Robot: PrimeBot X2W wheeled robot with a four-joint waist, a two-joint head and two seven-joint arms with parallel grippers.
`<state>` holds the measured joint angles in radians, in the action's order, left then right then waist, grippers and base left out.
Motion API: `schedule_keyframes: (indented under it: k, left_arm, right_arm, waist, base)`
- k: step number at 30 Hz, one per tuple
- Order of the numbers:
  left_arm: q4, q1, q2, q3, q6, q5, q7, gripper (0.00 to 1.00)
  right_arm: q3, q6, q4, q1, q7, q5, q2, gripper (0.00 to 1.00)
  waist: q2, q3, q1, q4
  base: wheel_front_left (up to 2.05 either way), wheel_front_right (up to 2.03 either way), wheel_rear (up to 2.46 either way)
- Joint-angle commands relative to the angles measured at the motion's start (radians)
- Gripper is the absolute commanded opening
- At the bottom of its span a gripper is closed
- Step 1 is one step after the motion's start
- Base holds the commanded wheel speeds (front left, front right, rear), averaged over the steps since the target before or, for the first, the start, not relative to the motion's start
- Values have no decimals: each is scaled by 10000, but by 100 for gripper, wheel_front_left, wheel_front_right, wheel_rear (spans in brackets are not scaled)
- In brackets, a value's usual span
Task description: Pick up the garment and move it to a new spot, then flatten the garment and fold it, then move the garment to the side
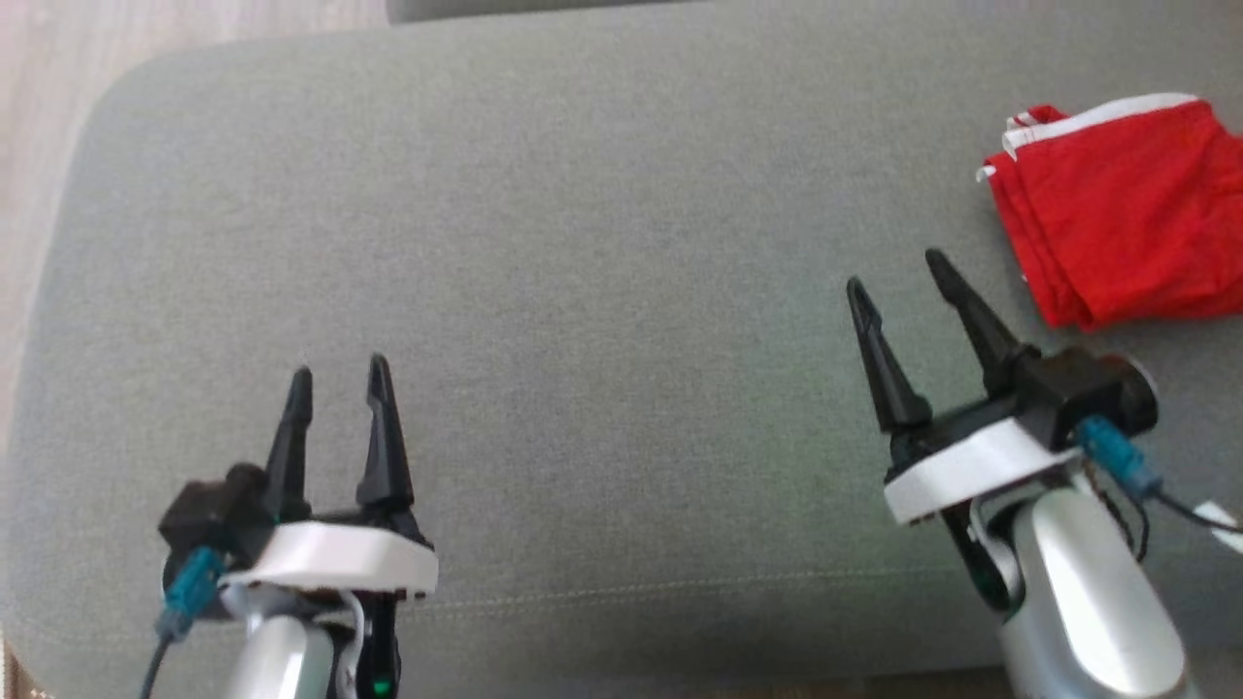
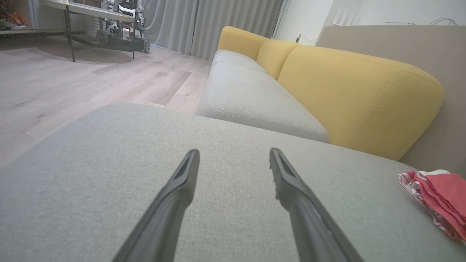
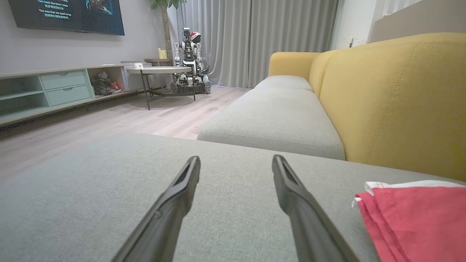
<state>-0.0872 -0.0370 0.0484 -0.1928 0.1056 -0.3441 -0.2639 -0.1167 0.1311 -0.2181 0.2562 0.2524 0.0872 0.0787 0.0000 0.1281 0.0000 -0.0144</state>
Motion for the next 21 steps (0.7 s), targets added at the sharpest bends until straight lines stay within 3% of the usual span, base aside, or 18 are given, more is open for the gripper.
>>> schedule_keyframes:
  k: [1, 21]
  left_arm:
    - [277, -207, 19, 250, -13, 49, 22, 100]
    - [534, 39, 18, 376, 12, 544, 22, 100]
  right_arm:
    - [-176, -4, 453, 152, 91, -110, -125, 100]
    - [196, -4, 840, -529, 93, -149, -282, 100]
  waist:
    - [0, -99, 0, 65]
    - [0, -230, 0, -49]
  base:
    - [0, 0, 0]
    - [0, 0, 0]
